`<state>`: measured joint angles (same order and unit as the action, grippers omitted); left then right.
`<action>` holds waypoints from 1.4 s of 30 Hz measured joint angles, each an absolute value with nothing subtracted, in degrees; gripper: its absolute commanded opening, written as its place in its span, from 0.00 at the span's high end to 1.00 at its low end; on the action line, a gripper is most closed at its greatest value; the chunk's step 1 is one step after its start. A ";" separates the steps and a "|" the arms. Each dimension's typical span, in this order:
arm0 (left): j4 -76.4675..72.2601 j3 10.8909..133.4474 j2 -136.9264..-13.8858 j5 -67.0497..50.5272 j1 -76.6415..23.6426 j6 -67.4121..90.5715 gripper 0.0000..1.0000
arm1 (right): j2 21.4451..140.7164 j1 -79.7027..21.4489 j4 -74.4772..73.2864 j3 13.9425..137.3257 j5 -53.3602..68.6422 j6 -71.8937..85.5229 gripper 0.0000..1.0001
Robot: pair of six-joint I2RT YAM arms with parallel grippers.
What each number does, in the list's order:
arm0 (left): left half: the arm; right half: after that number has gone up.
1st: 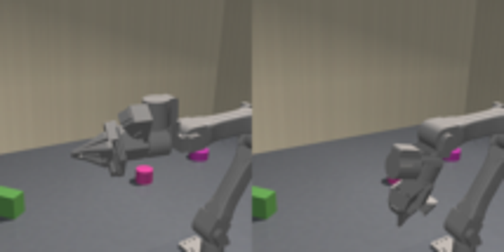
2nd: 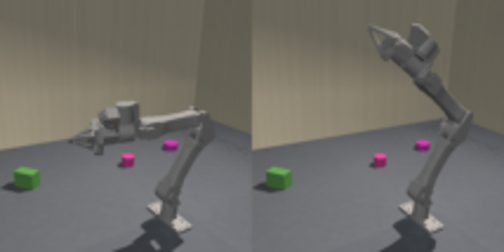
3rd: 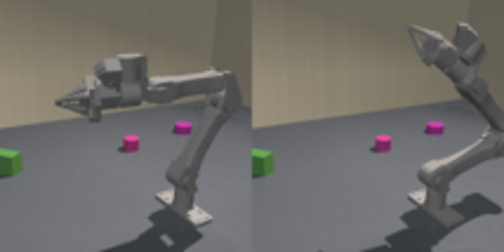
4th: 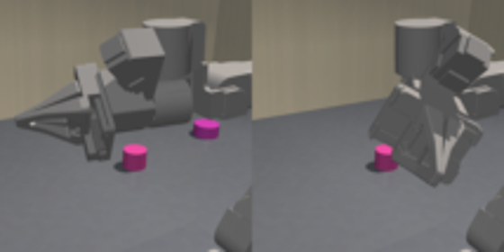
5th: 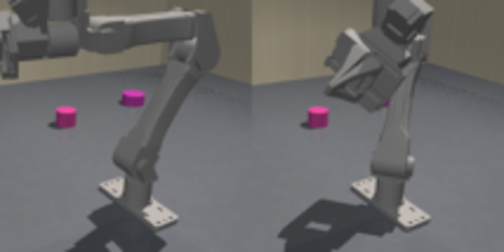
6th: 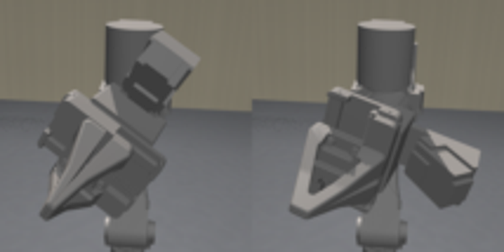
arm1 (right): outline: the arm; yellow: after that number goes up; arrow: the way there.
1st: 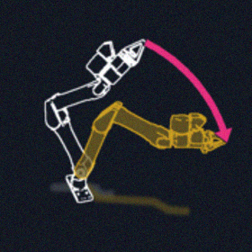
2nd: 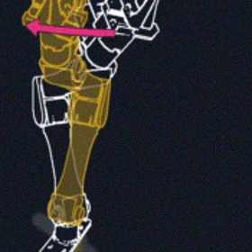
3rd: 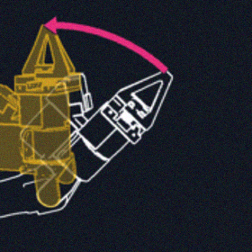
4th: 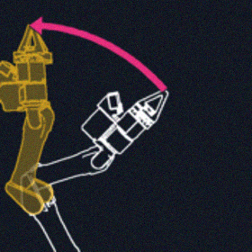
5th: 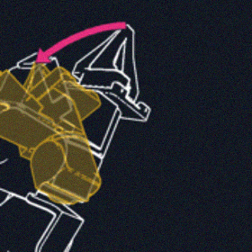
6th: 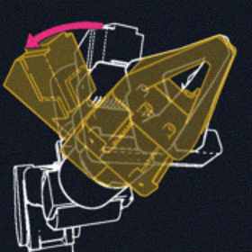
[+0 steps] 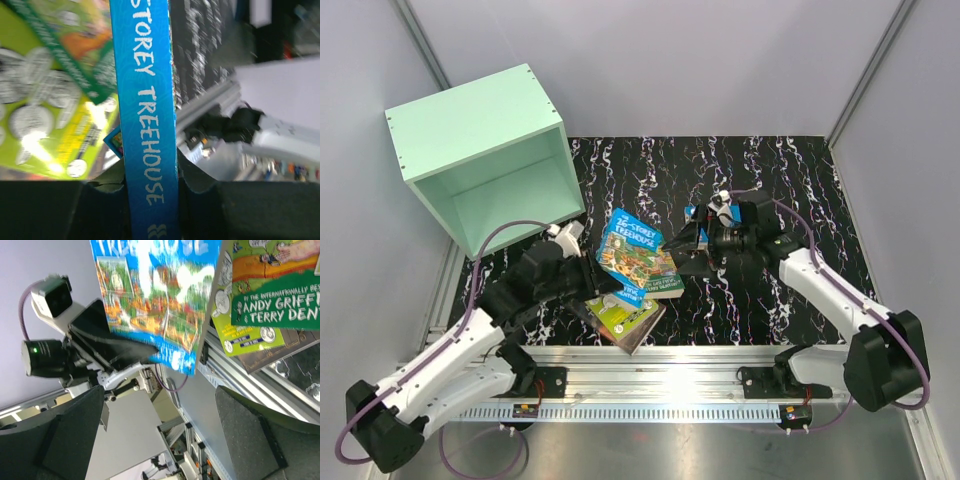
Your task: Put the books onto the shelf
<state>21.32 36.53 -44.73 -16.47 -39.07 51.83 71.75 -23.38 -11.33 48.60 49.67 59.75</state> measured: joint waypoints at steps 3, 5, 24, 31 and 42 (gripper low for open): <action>24.51 36.53 -44.66 -12.58 -36.18 51.48 1.00 | 69.54 -23.38 -18.37 50.11 48.51 56.51 0.00; 26.48 36.53 -44.66 -10.46 -34.11 51.44 1.00 | 67.61 -23.38 -22.02 50.26 48.05 55.18 0.00; 21.69 37.19 -48.62 -6.61 -10.79 48.01 1.00 | 61.49 -23.24 -51.35 61.21 42.00 36.77 0.00; 9.69 37.89 -56.99 -8.43 -6.52 49.71 1.00 | 61.21 -23.24 -54.19 60.10 42.04 33.74 0.01; -18.33 34.09 -71.61 -12.14 3.79 56.18 1.00 | 68.01 -24.38 -60.29 67.16 35.44 26.63 0.00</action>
